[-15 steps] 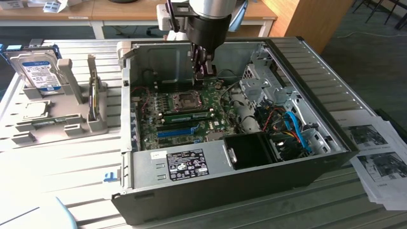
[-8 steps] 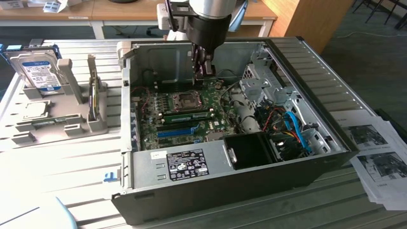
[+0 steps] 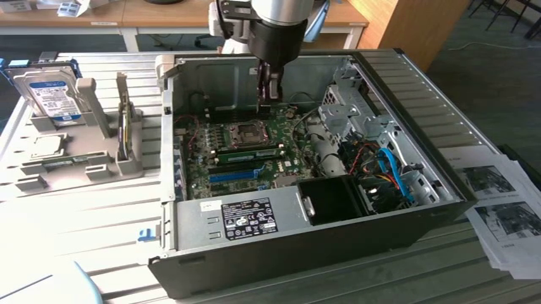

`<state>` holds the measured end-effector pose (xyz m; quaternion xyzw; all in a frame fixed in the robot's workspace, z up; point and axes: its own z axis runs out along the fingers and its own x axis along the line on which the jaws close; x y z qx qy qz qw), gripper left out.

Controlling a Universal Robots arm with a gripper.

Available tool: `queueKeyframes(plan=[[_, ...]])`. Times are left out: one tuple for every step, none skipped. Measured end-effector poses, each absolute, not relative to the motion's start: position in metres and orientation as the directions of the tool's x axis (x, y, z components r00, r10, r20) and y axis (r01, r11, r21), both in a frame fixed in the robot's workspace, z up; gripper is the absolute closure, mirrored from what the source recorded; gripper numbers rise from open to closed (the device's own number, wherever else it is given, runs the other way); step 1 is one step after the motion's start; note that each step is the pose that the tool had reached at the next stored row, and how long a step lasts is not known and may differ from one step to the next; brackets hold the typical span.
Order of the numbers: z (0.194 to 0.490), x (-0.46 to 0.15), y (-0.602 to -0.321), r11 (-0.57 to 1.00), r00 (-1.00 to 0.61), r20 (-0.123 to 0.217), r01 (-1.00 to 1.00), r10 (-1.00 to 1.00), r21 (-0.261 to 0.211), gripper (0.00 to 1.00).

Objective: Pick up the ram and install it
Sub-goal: 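Press down the ram until it locks into place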

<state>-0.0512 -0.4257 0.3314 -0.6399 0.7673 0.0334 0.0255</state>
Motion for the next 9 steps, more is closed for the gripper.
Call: queueKeyframes(plan=[[0.3314, -0.0512, -0.4257, 0.196, -0.197, -0.082, -0.980, -0.977, 0.019, 0.91], [0.3313, -0.0512, -0.4257, 0.214, -0.215, -0.082, -0.977, -0.973, 0.019, 0.91], [0.3312, -0.0512, -0.4257, 0.232, -0.232, -0.082, -0.973, -0.969, 0.019, 0.91], [0.3311, -0.0512, -0.4257, 0.249, -0.250, -0.082, -0.968, -0.965, 0.019, 0.91], [0.3311, -0.0512, -0.4257, 0.267, -0.267, -0.082, -0.964, -0.960, 0.019, 0.91], [0.3310, -0.0512, -0.4257, 0.285, -0.285, -0.082, -0.958, -0.955, 0.019, 0.91], [0.3310, -0.0512, -0.4257, 0.302, -0.302, -0.082, -0.953, -0.950, 0.019, 0.91], [0.3309, -0.0512, -0.4257, 0.319, -0.319, -0.082, -0.948, -0.944, 0.019, 0.91], [0.3308, -0.0512, -0.4257, 0.336, -0.336, -0.082, -0.942, -0.938, 0.019, 0.91]])
